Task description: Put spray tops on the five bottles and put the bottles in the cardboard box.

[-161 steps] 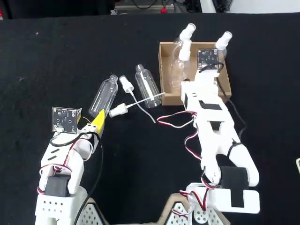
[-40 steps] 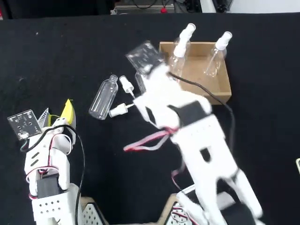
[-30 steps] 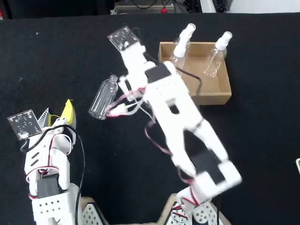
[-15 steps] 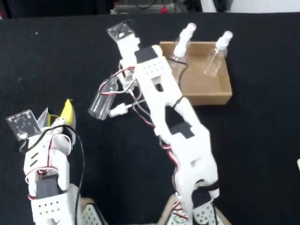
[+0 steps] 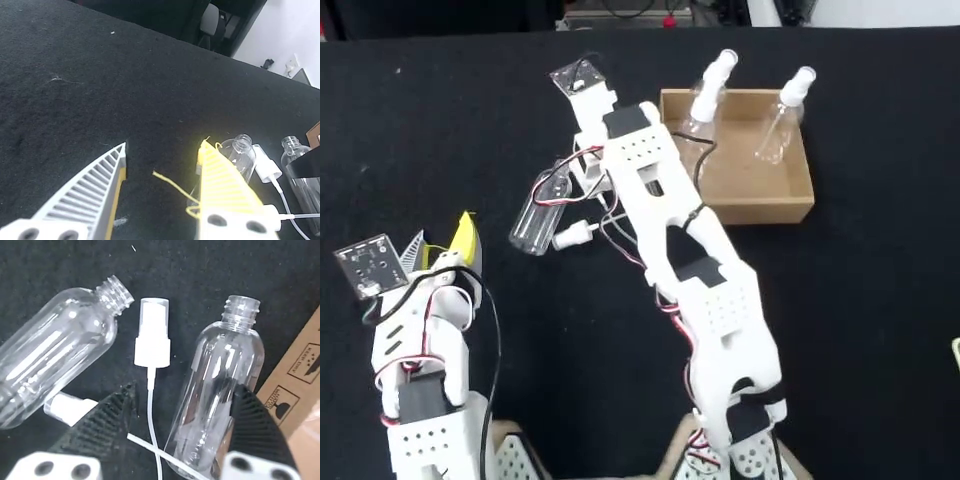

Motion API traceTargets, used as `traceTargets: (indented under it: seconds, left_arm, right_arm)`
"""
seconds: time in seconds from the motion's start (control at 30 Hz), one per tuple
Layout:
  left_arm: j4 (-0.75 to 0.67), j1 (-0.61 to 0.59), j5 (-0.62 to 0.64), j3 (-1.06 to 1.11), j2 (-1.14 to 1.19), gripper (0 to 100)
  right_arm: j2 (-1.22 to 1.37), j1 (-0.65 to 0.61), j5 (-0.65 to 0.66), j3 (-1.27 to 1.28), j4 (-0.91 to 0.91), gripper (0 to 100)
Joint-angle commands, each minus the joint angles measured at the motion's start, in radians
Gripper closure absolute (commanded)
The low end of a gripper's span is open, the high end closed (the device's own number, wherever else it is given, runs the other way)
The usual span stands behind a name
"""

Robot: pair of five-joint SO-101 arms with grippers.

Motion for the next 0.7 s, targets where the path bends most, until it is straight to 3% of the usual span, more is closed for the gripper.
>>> traceTargets:
  seconds: [0.0, 0.67]
  left_arm:
    - [-0.018, -0.005, 0.009, -0.016, -0.014, 78]
    - [-0.018, -0.005, 0.009, -0.018, -0.014, 78]
  right_arm:
    - [0.007, 0.006, -0.021, -0.041, -0.011, 73.3]
    - [-0.062, -0.017, -0.026, 0.007, 0.137, 73.2]
